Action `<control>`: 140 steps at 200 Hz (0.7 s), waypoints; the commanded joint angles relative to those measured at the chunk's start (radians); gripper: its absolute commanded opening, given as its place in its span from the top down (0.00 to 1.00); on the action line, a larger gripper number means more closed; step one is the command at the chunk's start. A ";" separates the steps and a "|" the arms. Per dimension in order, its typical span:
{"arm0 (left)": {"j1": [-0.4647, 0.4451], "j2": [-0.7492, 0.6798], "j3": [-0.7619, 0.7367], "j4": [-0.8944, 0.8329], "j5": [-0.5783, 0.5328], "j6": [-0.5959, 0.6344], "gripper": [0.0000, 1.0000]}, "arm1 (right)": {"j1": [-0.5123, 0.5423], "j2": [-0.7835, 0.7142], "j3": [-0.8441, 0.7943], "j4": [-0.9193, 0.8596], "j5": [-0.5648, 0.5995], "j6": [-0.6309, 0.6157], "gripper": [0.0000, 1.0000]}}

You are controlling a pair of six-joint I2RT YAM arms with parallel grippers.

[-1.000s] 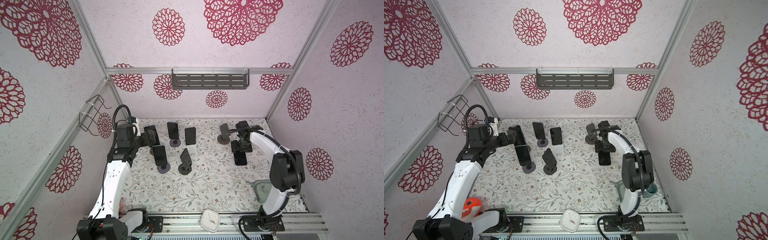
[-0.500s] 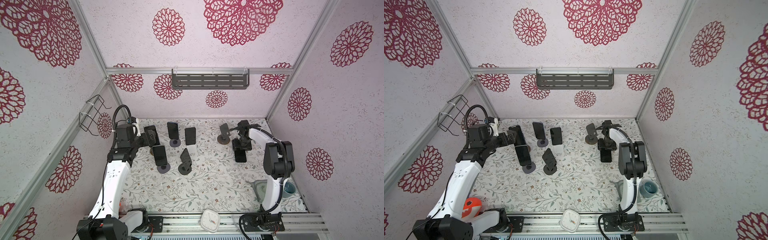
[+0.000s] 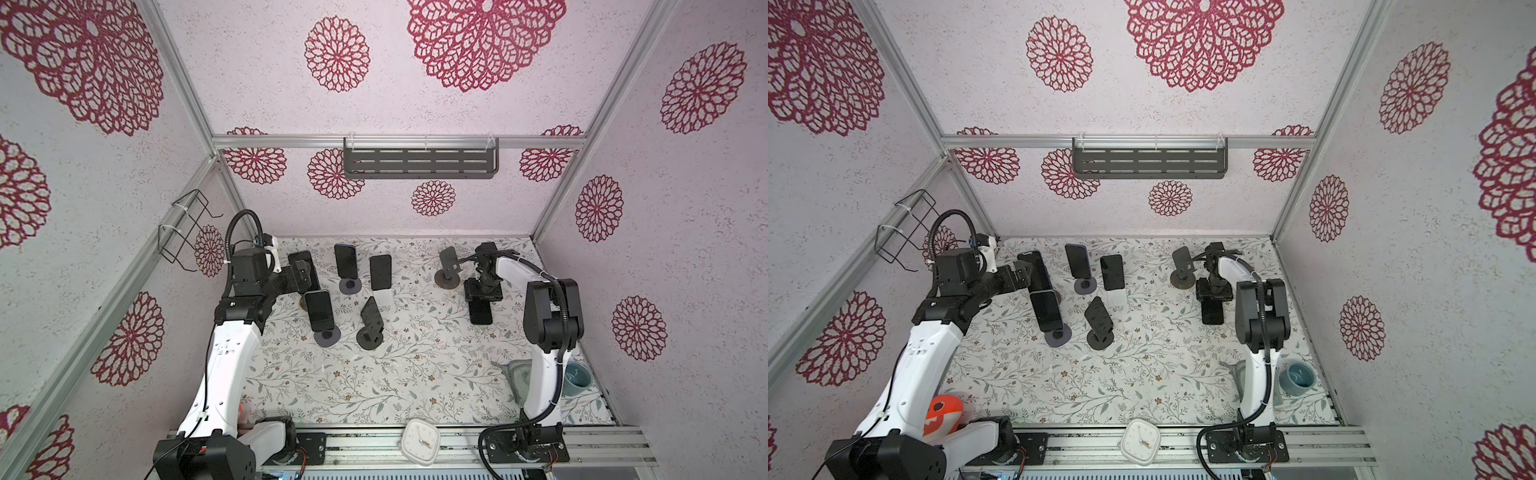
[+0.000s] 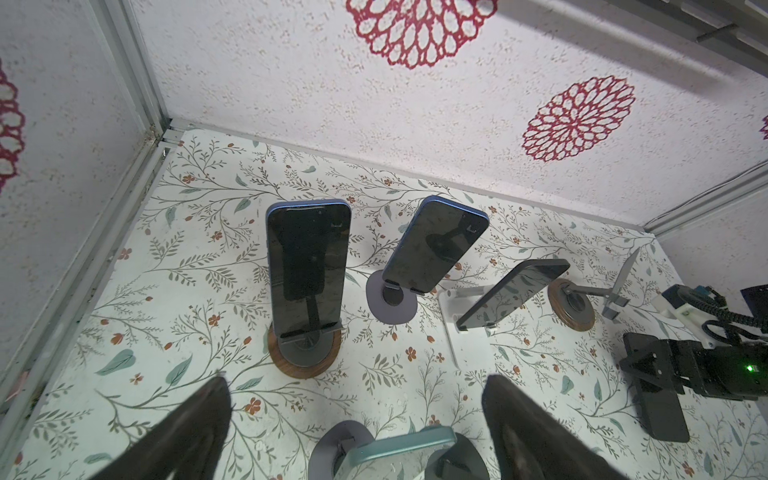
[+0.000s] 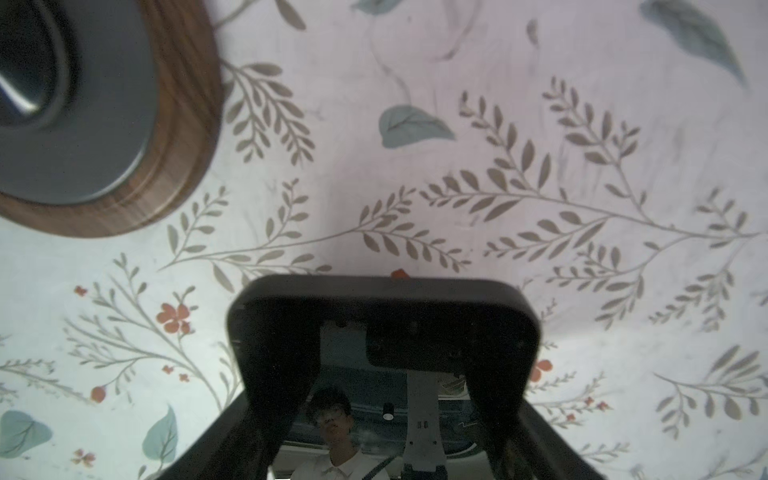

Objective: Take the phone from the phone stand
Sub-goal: 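Carry the phone nearer the robot and lower it flat onto the table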

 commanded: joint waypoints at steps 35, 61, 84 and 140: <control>0.006 0.004 -0.001 0.004 -0.014 0.019 0.02 | -0.010 0.005 0.031 0.006 0.005 -0.029 0.29; 0.005 0.001 -0.001 0.004 -0.017 0.020 0.02 | -0.010 0.014 0.031 0.009 0.004 -0.029 0.25; 0.005 0.000 -0.002 0.004 -0.019 0.020 0.02 | -0.009 0.021 0.031 0.013 0.004 -0.027 0.24; 0.006 -0.001 -0.003 0.002 -0.022 0.022 0.02 | -0.014 0.035 0.032 0.014 0.008 -0.019 0.18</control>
